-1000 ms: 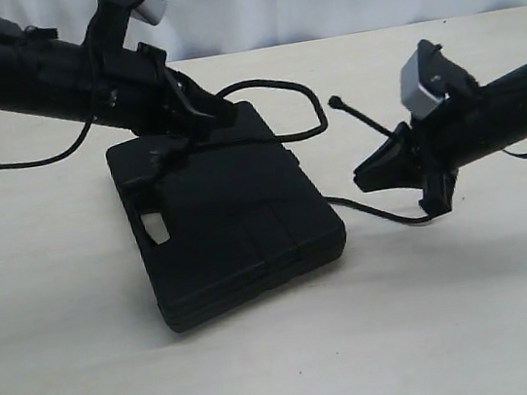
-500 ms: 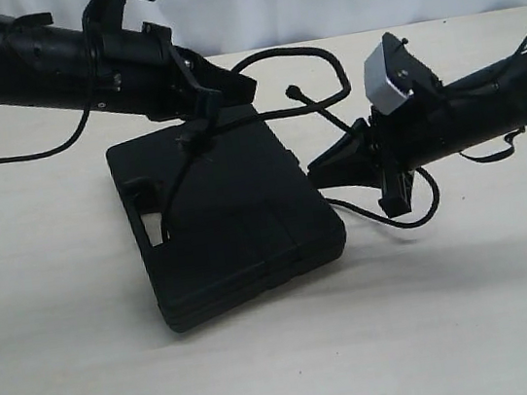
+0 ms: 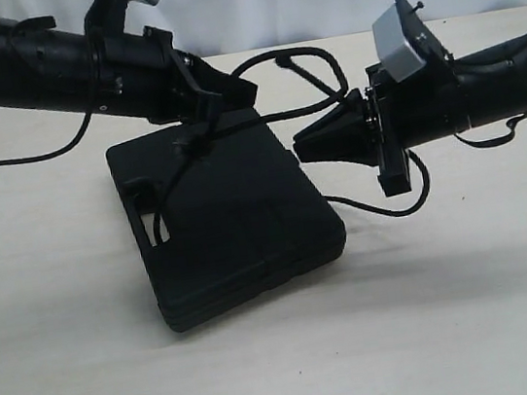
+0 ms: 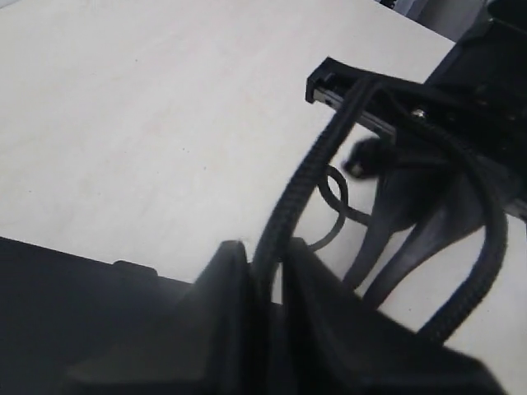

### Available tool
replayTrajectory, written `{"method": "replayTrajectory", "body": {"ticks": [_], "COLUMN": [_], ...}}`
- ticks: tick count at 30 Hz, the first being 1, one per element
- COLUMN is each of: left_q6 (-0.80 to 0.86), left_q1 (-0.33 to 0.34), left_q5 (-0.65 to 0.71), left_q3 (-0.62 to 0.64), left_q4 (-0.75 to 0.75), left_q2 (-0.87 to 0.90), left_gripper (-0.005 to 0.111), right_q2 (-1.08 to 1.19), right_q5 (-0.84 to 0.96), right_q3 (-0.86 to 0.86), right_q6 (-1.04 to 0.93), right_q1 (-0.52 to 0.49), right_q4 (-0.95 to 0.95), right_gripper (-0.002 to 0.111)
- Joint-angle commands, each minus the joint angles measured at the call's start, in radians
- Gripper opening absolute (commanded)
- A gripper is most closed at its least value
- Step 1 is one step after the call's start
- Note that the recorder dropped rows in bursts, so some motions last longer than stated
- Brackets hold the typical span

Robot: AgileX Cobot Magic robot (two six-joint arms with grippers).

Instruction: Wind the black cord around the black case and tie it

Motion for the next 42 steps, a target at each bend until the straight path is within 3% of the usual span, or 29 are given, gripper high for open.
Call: {"method": "replayTrajectory", "body": {"ticks": [1,2,5,8,18,25,35,42], "left_q6": [0.002,0.002,0.007,0.007,0.007,0.002,-0.02,-0.024], "left_q1": [-0.023,-0.033,-0.029,-0.021,-0.021,-0.021,-0.023,-0.023], "left_q5": [0.023,0.008,0.006,0.001,0.001,-0.055,0.108,0.089], "left_q3": [-0.007,-0.007,-0.007,-0.007,-0.007,-0.007,-0.005,-0.005], "left_q4": [-0.009,-0.009,-0.006,0.038,0.086,0.268,0.234,0.183], "left_q2": [0.017,0.017,0.007,-0.028,-0.083,-0.185,-0.23,-0.141], "left_gripper": [0.033,0.041,0.049,0.049,0.049,0.049,0.048,0.048], "right_q2": [-0.016,-0.018,-0.018,-0.018,-0.018,-0.018,-0.018,-0.018], "right_q5": [-0.002,-0.019,-0.074,-0.071,-0.067,-0.048,-0.048,-0.048], "right_q3": [-0.002,-0.002,-0.002,-0.002,-0.002,-0.002,-0.002,-0.002], "right_q6": [-0.033,-0.033,-0.033,-0.033,-0.033,-0.033,-0.033,-0.033], "right_q1": [0.021,0.047,0.084,0.093,0.093,0.093,0.093,0.093], "right_q4": [0.01,0.014,0.026,0.127,0.126,0.126,0.126,0.126], "right_gripper": [0.004,0.004,0.004,0.004,0.004,0.004,0.004,0.004]}}
